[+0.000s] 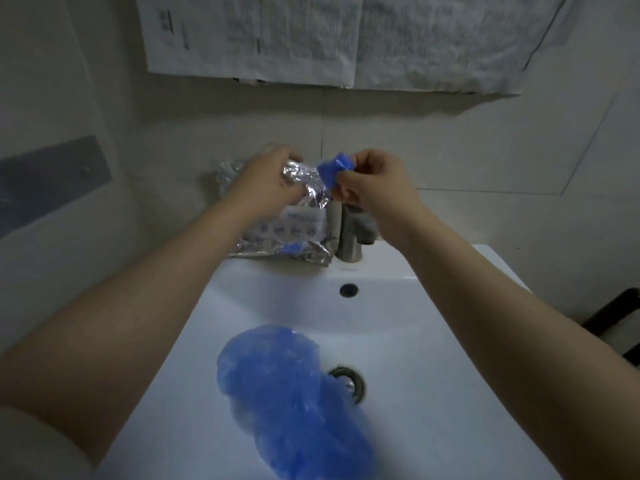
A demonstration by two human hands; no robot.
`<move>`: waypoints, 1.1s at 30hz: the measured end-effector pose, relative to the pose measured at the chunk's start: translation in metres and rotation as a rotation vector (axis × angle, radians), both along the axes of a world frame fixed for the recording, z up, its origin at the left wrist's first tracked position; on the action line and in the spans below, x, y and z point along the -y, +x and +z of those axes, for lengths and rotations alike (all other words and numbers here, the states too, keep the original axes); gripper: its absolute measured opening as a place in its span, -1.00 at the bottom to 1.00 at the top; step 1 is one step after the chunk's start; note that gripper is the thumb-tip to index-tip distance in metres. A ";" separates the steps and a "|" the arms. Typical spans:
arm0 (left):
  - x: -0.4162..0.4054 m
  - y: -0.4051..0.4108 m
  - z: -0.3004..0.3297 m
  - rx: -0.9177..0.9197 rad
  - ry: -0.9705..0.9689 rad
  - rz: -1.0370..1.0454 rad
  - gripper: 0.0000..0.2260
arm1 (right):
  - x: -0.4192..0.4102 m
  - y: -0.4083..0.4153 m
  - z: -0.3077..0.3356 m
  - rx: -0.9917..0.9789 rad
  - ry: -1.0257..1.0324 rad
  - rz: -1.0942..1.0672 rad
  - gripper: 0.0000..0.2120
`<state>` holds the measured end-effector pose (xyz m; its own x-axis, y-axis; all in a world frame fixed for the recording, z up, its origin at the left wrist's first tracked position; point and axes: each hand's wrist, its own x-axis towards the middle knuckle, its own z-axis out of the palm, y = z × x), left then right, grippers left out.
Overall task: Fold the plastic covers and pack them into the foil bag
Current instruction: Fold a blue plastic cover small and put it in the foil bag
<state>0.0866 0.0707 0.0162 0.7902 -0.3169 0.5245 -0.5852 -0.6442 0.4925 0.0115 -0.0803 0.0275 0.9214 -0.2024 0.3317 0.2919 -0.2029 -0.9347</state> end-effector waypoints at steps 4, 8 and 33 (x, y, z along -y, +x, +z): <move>-0.001 0.043 0.015 0.070 0.310 0.057 -0.51 | -0.004 0.034 0.012 -0.040 0.025 -0.060 -0.84; 0.007 0.060 0.015 0.036 0.429 0.044 -0.51 | -0.006 0.051 0.016 -0.077 0.050 -0.051 -0.90; -0.008 0.036 -0.005 0.154 0.165 0.022 -0.82 | -0.025 0.086 0.017 0.059 -0.998 -0.089 -0.77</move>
